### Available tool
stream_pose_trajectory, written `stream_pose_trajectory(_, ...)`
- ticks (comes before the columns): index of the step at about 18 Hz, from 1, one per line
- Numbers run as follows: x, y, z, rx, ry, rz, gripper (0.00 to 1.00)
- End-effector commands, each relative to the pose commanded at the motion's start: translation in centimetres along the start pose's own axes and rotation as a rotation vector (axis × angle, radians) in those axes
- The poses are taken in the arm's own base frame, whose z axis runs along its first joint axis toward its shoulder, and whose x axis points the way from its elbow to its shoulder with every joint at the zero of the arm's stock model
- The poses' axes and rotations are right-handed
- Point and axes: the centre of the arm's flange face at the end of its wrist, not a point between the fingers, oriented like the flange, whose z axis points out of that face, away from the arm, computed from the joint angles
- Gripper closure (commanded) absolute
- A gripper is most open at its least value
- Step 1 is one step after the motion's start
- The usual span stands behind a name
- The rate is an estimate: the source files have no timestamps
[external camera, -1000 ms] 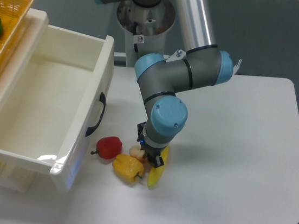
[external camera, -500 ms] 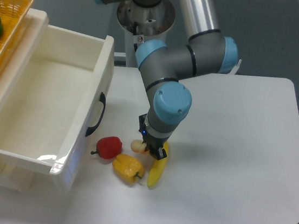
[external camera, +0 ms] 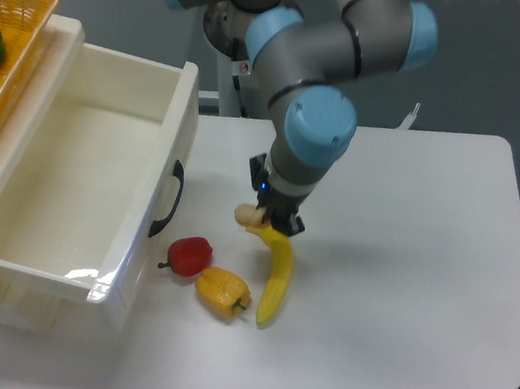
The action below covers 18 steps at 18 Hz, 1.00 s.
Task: Pick up the round bread
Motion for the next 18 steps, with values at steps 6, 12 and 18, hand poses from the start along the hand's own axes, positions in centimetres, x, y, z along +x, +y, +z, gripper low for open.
stream_pose_trajectory(6, 1.0, 0.0, -1.5, 0.008, -0.025, -0.029, 0.75)
stream_pose_trajectory(12, 0.8, 0.7, -1.5, 0.011, -0.024, -0.047, 0.75)
stream_pose_trajectory(18, 0.7, 1.4, -1.7, 0.026, -0.021, -0.063, 0.75)
